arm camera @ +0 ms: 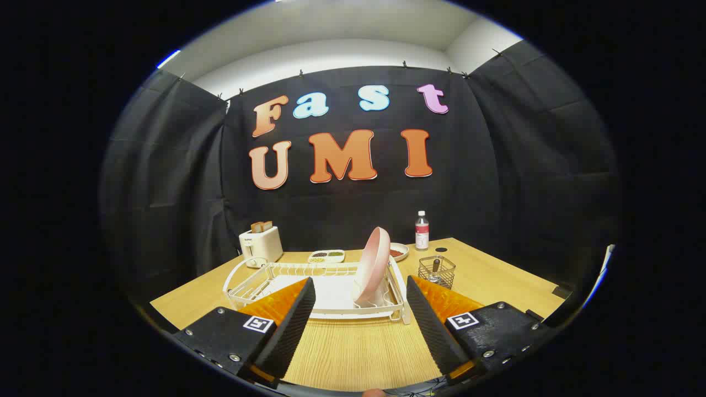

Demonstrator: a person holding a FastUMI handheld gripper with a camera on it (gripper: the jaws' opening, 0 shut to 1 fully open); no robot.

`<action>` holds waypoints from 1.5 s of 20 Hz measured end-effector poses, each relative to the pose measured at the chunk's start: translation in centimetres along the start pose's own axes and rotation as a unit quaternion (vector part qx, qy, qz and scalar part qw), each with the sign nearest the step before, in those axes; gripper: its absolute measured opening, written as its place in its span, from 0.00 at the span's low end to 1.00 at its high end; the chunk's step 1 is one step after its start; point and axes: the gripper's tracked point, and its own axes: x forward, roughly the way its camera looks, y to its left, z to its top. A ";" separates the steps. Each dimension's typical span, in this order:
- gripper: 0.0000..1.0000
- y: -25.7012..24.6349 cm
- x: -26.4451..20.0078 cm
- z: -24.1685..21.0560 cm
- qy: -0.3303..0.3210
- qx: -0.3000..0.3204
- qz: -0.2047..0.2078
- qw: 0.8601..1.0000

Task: Take the plate from the dish rack, then take the spoon from the basket and place it into the plate.

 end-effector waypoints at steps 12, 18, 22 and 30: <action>0.98 -1.0 -0.2 -0.8 0.004 0.007 -0.005 1.000; 0.98 -1.6 -0.3 -1.2 0.007 0.009 -0.010 1.000; 0.98 -1.8 -0.3 -1.4 0.010 0.013 -0.011 1.000; 0.99 -2.0 -0.3 -1.7 0.014 0.010 -0.013 1.000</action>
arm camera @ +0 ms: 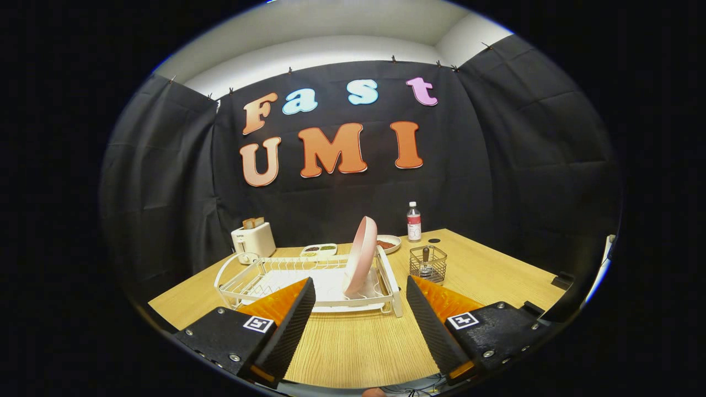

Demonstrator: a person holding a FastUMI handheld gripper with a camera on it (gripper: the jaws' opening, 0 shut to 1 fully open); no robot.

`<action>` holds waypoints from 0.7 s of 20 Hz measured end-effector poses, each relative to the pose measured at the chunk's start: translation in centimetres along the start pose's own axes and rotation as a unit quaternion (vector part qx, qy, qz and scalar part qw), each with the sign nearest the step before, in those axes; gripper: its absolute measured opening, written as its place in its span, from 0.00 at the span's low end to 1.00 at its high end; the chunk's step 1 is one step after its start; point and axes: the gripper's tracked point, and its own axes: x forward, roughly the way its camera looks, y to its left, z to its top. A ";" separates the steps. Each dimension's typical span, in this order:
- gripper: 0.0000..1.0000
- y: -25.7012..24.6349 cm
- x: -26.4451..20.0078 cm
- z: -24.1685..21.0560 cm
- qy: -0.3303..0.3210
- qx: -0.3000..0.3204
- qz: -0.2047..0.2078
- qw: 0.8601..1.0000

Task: Take the plate from the dish rack, then take the spoon from the basket and place it into the plate.

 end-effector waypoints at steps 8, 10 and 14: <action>0.98 0.1 0.8 0.3 0.007 -0.003 -0.003 1.000; 0.98 0.3 1.3 0.5 0.011 -0.009 -0.006 1.000; 0.98 0.9 2.9 1.0 0.016 -0.017 -0.009 1.000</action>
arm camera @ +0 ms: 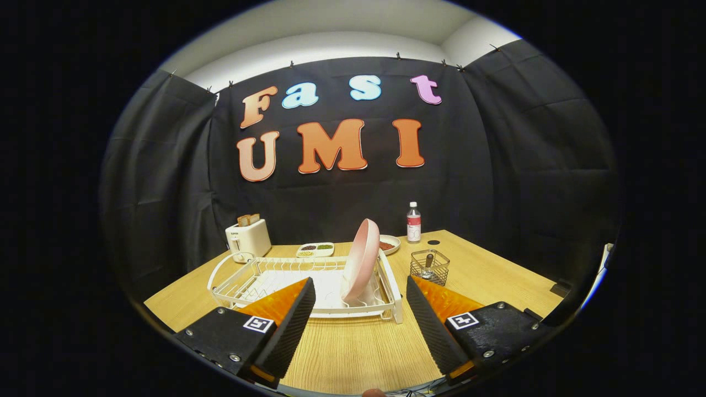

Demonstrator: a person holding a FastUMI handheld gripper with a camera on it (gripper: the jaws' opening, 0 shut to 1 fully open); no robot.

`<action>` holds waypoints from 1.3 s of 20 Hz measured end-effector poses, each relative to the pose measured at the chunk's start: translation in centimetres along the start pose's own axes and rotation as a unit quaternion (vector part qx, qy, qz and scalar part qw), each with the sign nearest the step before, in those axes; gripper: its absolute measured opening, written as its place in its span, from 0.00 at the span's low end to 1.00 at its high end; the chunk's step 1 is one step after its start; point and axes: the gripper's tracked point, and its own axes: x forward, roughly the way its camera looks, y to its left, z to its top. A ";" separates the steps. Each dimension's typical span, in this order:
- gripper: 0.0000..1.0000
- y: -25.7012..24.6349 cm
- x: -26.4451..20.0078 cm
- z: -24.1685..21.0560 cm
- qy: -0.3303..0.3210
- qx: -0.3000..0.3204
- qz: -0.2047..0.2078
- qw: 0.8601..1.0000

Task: Take the plate from the dish rack, then take the spoon from the basket and place it into the plate.

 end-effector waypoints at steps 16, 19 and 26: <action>0.99 -0.2 12.4 0.8 0.063 -0.071 -0.076 0.993; 0.93 -1.3 15.1 -0.3 0.089 -0.095 -0.103 0.986; 0.68 -2.8 19.2 -1.8 0.125 -0.131 -0.144 0.973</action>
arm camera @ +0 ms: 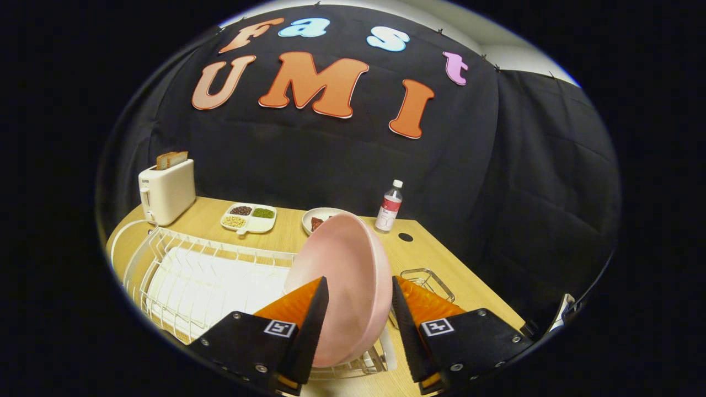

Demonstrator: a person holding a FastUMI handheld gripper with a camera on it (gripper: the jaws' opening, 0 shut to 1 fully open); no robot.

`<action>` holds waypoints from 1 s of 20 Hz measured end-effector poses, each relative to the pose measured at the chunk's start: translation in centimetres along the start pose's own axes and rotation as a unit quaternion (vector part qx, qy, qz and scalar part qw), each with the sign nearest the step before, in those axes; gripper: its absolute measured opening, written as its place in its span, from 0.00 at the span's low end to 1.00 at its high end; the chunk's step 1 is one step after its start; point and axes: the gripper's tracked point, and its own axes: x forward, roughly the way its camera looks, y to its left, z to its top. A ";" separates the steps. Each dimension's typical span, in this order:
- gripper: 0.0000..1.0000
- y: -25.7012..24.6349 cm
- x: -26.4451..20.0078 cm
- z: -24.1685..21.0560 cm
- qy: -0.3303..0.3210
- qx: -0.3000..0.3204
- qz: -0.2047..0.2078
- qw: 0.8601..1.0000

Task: Take the plate from the dish rack, then take the spoon from the basket and place it into the plate.

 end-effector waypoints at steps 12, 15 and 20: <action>0.21 1.5 -0.2 1.7 0.013 0.017 0.008 1.000; 0.19 1.4 -0.9 4.0 -0.013 -0.004 -0.011 1.000; 0.17 0.6 -1.9 6.4 -0.036 -0.001 -0.020 0.999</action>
